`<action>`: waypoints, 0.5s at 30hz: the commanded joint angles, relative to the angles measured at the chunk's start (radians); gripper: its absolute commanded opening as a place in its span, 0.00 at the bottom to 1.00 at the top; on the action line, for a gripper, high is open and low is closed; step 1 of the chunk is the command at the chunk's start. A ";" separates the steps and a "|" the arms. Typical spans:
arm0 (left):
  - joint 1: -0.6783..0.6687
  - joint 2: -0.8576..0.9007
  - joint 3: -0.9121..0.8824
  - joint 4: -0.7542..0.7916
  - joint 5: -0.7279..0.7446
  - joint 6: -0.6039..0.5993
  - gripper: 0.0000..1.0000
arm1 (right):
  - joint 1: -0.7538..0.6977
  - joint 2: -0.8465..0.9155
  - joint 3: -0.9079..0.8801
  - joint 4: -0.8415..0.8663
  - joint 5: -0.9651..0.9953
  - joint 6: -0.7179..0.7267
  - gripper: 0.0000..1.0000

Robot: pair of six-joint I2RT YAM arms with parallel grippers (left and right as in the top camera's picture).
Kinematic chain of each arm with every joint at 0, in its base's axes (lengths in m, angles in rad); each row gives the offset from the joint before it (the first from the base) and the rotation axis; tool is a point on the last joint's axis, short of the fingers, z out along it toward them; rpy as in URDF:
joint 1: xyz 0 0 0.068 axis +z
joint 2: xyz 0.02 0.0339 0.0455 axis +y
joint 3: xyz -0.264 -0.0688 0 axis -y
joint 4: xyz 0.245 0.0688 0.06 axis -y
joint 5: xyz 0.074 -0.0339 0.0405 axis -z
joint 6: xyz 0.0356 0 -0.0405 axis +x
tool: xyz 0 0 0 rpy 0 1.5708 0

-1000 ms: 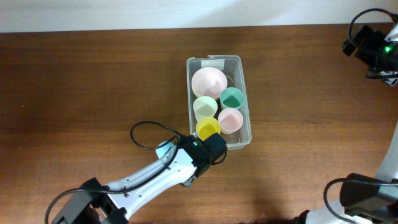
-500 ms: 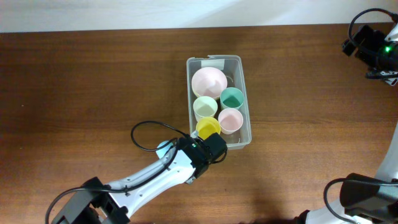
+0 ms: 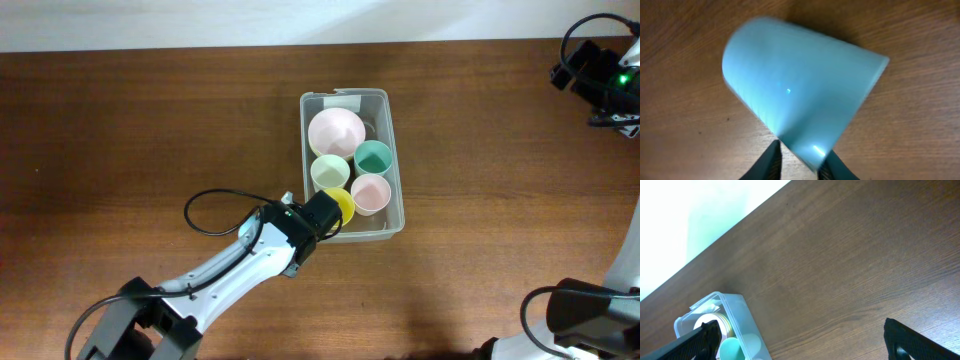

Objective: Pack container
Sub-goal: 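Grasp the light blue cup on its side with the left gripper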

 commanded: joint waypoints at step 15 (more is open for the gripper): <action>0.003 0.006 0.013 0.040 -0.028 -0.037 0.13 | -0.001 0.004 0.001 0.000 -0.001 0.008 0.99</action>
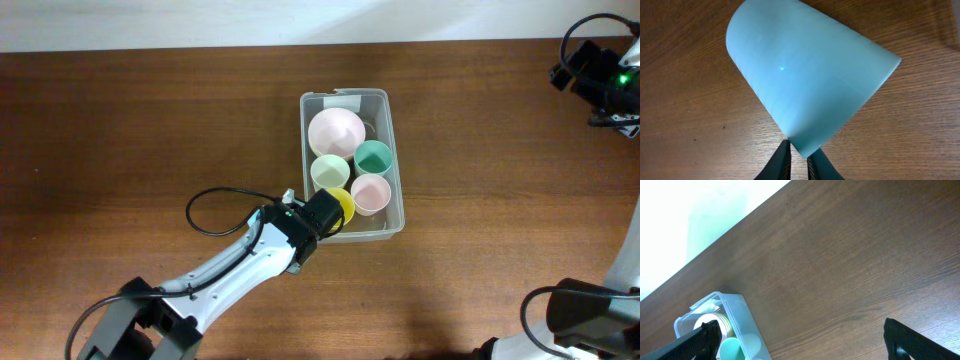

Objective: Pack container
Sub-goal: 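Grasp the light blue cup on its side with the left gripper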

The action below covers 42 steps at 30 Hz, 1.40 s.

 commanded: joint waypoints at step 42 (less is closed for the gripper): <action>0.003 0.092 0.020 0.245 -0.188 0.482 0.29 | -0.001 0.004 0.001 0.000 -0.001 0.008 0.99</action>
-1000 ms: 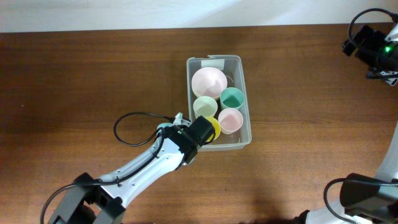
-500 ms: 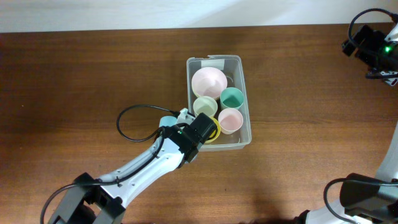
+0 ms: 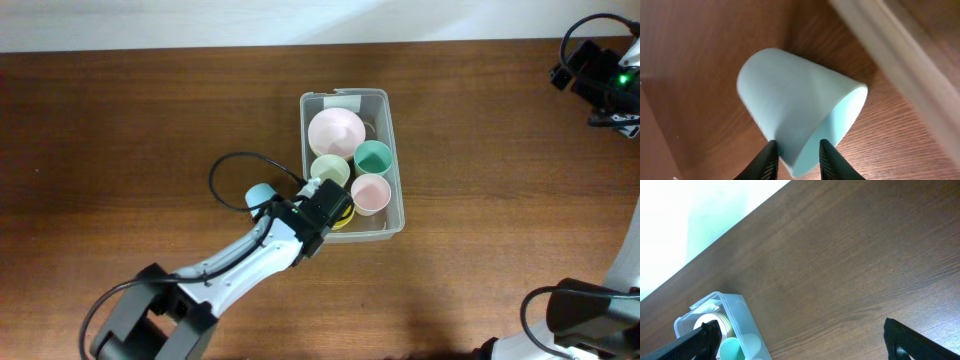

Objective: Pack container
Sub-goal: 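Grasp the light blue cup on its side with the left gripper, then lift the light blue cup and set it upright on the table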

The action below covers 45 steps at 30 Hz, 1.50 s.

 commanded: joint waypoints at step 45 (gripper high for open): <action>0.099 -0.172 0.133 -0.068 0.005 -0.031 0.00 | -0.001 0.004 0.001 0.000 -0.001 0.008 0.99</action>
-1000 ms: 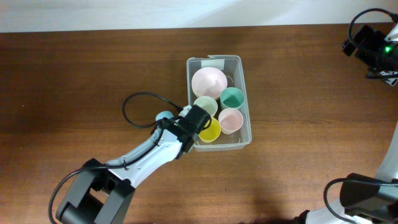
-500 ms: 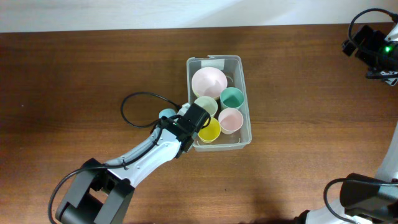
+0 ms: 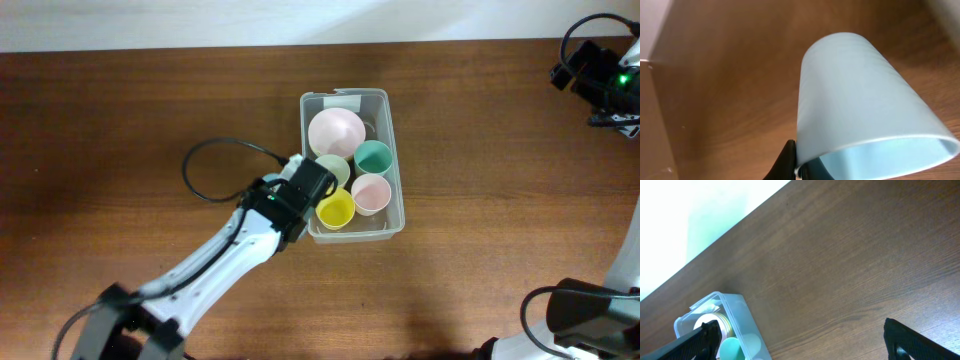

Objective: Pack container
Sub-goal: 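Lift the light blue cup and set it upright on the table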

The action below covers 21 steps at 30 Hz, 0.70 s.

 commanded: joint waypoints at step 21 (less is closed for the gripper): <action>0.384 -0.095 0.223 -0.496 0.557 -0.412 0.01 | -0.001 0.004 0.001 0.000 -0.001 0.008 0.99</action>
